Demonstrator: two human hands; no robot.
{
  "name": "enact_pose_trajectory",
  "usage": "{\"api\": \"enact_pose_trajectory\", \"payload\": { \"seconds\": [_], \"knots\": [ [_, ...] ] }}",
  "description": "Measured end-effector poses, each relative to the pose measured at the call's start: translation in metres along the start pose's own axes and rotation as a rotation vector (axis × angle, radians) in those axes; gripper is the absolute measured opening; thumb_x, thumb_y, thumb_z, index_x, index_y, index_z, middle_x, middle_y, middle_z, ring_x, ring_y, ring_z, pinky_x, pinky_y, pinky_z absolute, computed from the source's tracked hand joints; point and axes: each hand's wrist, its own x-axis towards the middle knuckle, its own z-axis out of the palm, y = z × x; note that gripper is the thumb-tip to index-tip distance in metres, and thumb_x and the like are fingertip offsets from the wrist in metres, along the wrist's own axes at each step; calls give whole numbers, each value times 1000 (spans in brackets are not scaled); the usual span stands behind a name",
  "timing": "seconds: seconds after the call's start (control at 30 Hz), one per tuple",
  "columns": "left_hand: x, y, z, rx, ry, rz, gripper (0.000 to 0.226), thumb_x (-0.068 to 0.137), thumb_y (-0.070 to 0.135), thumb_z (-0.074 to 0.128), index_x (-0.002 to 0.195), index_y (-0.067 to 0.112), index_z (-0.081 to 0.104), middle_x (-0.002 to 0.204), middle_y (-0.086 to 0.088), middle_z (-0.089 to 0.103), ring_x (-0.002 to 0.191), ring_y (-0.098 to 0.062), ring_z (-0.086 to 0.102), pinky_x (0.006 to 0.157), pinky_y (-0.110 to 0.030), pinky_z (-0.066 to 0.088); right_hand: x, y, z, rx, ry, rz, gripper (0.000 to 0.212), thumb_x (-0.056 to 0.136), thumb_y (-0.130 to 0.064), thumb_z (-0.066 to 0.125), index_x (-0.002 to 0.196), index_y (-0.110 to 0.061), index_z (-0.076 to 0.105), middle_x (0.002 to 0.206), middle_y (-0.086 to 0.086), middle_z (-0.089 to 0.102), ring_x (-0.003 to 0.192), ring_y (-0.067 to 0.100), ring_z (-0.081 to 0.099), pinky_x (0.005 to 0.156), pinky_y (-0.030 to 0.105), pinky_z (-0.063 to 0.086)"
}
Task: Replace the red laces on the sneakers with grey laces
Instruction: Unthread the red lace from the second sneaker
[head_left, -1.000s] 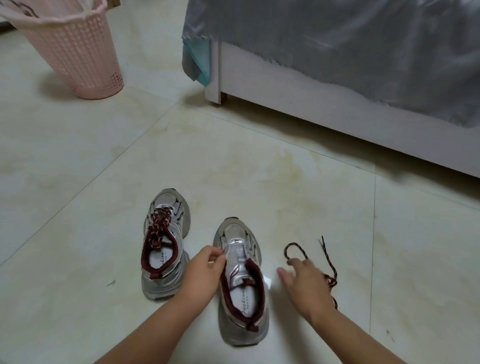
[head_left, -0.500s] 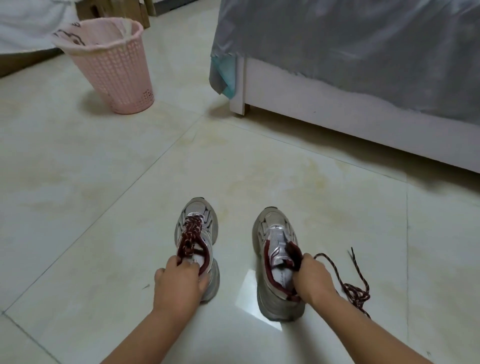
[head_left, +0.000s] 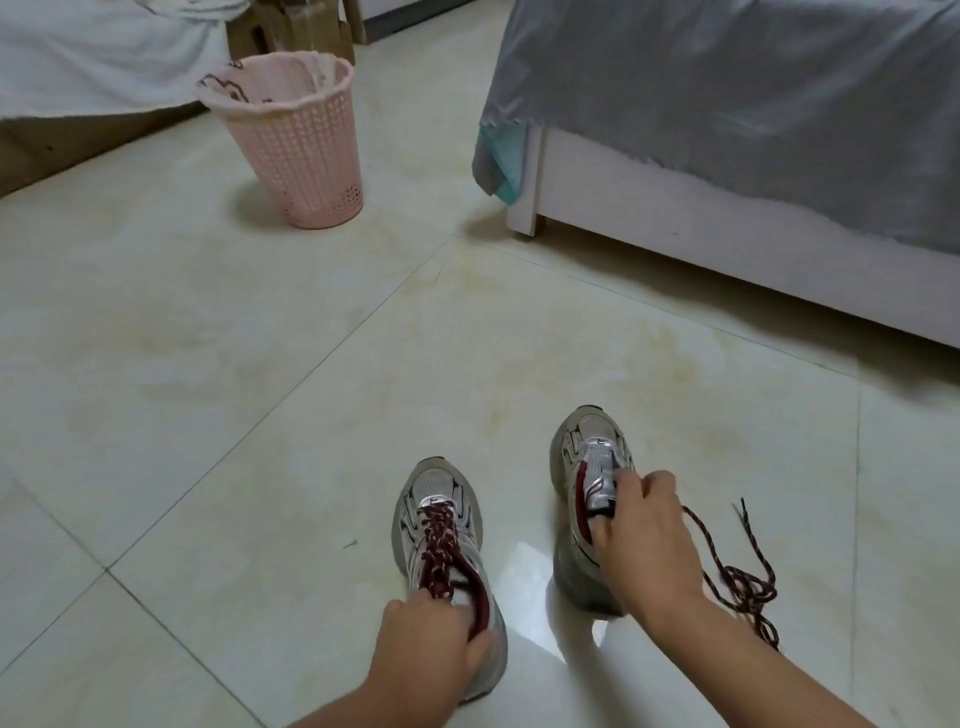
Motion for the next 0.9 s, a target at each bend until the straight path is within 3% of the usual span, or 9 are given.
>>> {"api": "enact_pose_trajectory", "payload": {
  "seconds": [0.1, 0.17, 0.3, 0.47, 0.53, 0.63, 0.7, 0.8, 0.9],
  "knots": [
    [-2, -16, -11, -307, 270, -65, 26, 92, 41, 40, 81, 23, 55, 87, 5, 59, 91, -17, 51, 75, -29, 40, -12, -21, 9, 72, -67, -189, 29, 91, -26, 44, 119, -18, 49, 120, 3, 40, 107, 22, 49, 83, 30, 42],
    [5, -28, -10, -548, 429, -140, 13, 89, 35, 50, 80, 26, 49, 81, 10, 52, 85, -14, 48, 70, -25, 37, -18, -34, 22, 110, -205, -295, 28, 93, -28, 43, 120, -21, 50, 121, 0, 43, 110, 19, 50, 87, 27, 38],
    [23, -40, 11, -736, 365, -260, 29, 85, 30, 62, 112, 21, 55, 105, 2, 56, 104, -14, 52, 86, -21, 37, -19, -64, 52, 177, -373, -372, 34, 96, -27, 39, 129, -26, 45, 122, 3, 50, 112, 23, 52, 90, 28, 39],
    [30, -48, 26, -949, 368, -250, 25, 76, 17, 72, 100, 19, 64, 94, 5, 59, 93, -11, 57, 77, -16, 35, -8, -83, 74, 223, -443, -407, 51, 91, -25, 41, 139, -39, 32, 122, 4, 48, 115, 25, 48, 95, 30, 37],
    [30, -49, 28, -943, 404, -209, 28, 76, 15, 71, 103, 21, 64, 94, 8, 57, 92, -7, 55, 77, -10, 33, -1, -87, 76, 237, -437, -413, 40, 93, -23, 43, 130, -35, 47, 118, 3, 52, 111, 22, 50, 92, 28, 38],
    [31, -49, 29, -882, 438, -133, 25, 78, 15, 69, 102, 19, 66, 92, 10, 53, 87, -5, 50, 72, -5, 31, 8, -93, 74, 332, -445, -420, 16, 88, -18, 55, 97, -22, 67, 94, -2, 62, 91, 16, 56, 82, 27, 43],
    [32, -50, 29, -875, 451, -130, 21, 78, 16, 69, 99, 17, 68, 89, 10, 52, 84, -7, 51, 70, -10, 30, 10, -94, 73, 430, -460, -398, 11, 84, -15, 59, 80, -20, 68, 77, -8, 60, 79, 12, 56, 77, 28, 46],
    [33, -52, 29, -883, 461, -122, 17, 78, 17, 69, 95, 19, 69, 85, 12, 52, 83, -8, 52, 72, -12, 32, 10, -96, 69, 603, -440, -330, 29, 82, -11, 59, 60, -29, 58, 62, -12, 55, 62, 4, 50, 66, 23, 44],
    [33, -53, 29, -882, 465, -113, 17, 78, 17, 69, 95, 19, 69, 83, 14, 50, 82, -6, 50, 73, -11, 32, 14, -101, 67, 552, -509, -339, 24, 83, -11, 60, 67, -29, 62, 59, -14, 51, 59, 3, 46, 64, 19, 40]
  ]
}}
